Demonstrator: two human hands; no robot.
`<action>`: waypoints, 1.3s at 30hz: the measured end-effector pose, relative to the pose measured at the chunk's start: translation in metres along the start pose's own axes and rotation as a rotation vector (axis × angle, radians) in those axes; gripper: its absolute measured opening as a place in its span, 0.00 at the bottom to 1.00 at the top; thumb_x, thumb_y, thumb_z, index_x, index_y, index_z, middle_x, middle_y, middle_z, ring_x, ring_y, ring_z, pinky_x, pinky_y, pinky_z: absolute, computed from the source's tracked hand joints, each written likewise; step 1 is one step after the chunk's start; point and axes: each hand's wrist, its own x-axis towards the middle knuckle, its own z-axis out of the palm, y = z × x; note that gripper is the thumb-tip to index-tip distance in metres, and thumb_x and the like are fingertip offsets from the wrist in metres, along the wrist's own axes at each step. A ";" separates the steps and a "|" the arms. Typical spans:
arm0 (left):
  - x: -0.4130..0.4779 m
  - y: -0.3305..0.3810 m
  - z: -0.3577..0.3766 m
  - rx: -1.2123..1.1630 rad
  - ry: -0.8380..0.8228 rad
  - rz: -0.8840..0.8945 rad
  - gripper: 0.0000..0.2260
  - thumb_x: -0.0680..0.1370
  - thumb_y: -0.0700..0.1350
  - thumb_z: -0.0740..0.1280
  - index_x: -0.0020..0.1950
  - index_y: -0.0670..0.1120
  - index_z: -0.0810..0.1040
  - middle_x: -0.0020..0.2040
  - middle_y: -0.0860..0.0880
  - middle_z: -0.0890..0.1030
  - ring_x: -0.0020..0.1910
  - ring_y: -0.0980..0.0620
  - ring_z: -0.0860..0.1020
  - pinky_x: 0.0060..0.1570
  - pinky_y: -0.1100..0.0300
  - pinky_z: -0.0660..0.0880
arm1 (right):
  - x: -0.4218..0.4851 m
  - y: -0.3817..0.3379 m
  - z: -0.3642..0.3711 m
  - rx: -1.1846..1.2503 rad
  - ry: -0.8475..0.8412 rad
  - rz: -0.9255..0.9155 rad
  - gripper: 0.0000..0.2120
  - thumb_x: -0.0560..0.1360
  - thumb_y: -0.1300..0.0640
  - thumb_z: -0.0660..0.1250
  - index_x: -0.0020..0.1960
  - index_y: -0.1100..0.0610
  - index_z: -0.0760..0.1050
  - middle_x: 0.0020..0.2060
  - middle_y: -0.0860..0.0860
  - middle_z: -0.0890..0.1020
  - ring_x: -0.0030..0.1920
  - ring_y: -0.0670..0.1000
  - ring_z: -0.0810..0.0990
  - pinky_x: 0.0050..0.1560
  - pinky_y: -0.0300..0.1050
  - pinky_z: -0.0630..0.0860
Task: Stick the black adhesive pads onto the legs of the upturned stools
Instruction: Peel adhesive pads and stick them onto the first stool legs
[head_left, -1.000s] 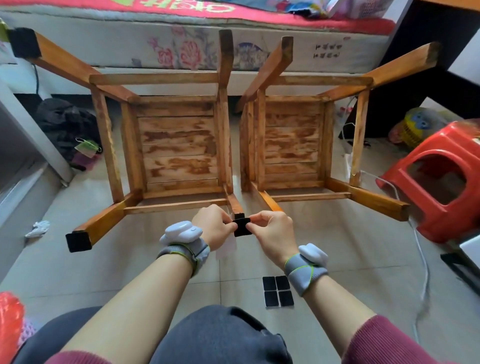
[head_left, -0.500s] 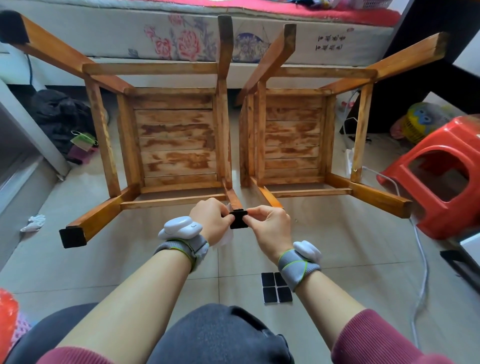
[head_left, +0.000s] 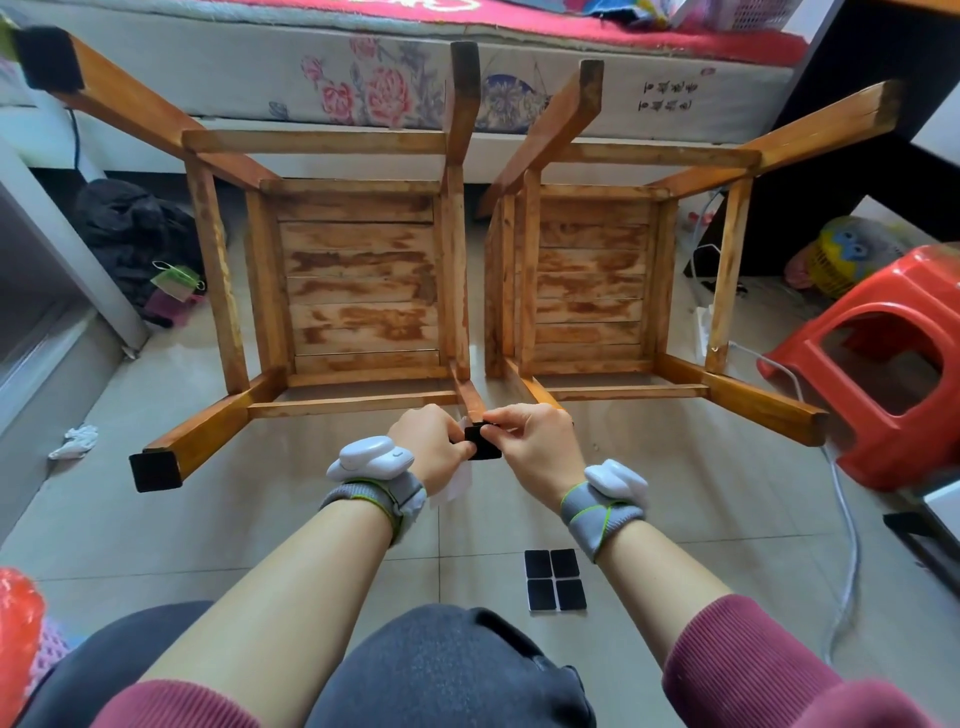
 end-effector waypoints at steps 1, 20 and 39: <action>-0.001 0.000 0.000 0.000 0.005 -0.002 0.10 0.73 0.49 0.67 0.43 0.44 0.84 0.39 0.45 0.83 0.42 0.43 0.78 0.37 0.58 0.69 | 0.002 0.000 -0.003 -0.008 -0.026 0.005 0.08 0.70 0.61 0.71 0.49 0.58 0.84 0.45 0.54 0.87 0.45 0.51 0.84 0.52 0.45 0.78; -0.003 0.002 0.002 0.043 0.012 0.013 0.10 0.73 0.50 0.68 0.45 0.45 0.85 0.42 0.45 0.83 0.44 0.43 0.80 0.38 0.58 0.71 | 0.000 0.016 -0.005 -0.192 -0.141 -0.212 0.16 0.69 0.62 0.71 0.56 0.56 0.79 0.51 0.51 0.83 0.51 0.51 0.80 0.51 0.45 0.76; -0.001 0.003 0.007 0.042 -0.015 0.008 0.10 0.71 0.52 0.70 0.45 0.47 0.84 0.42 0.46 0.84 0.41 0.43 0.80 0.39 0.55 0.75 | 0.003 0.015 -0.011 -0.310 -0.183 -0.286 0.15 0.69 0.62 0.72 0.55 0.55 0.77 0.52 0.50 0.82 0.51 0.54 0.79 0.52 0.51 0.77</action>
